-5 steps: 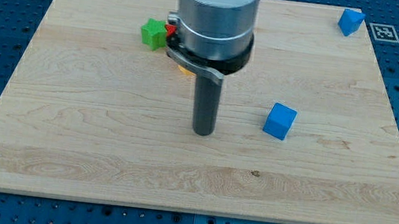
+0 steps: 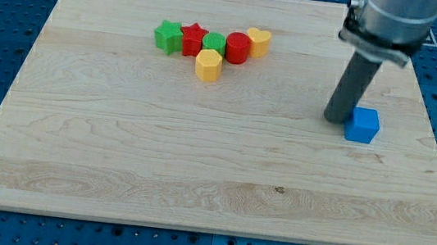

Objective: Place the blue cube at the center right of the board

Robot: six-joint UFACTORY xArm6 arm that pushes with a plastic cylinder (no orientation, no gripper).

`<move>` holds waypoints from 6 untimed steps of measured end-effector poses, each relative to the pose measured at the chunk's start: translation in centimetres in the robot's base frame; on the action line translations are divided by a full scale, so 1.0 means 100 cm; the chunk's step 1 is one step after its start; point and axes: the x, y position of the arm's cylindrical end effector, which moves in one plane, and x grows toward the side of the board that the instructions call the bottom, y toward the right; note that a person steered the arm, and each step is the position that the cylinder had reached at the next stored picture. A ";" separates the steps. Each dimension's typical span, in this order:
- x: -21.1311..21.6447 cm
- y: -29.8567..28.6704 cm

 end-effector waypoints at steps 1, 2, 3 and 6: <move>0.009 0.000; 0.057 0.001; 0.071 0.024; 0.036 0.054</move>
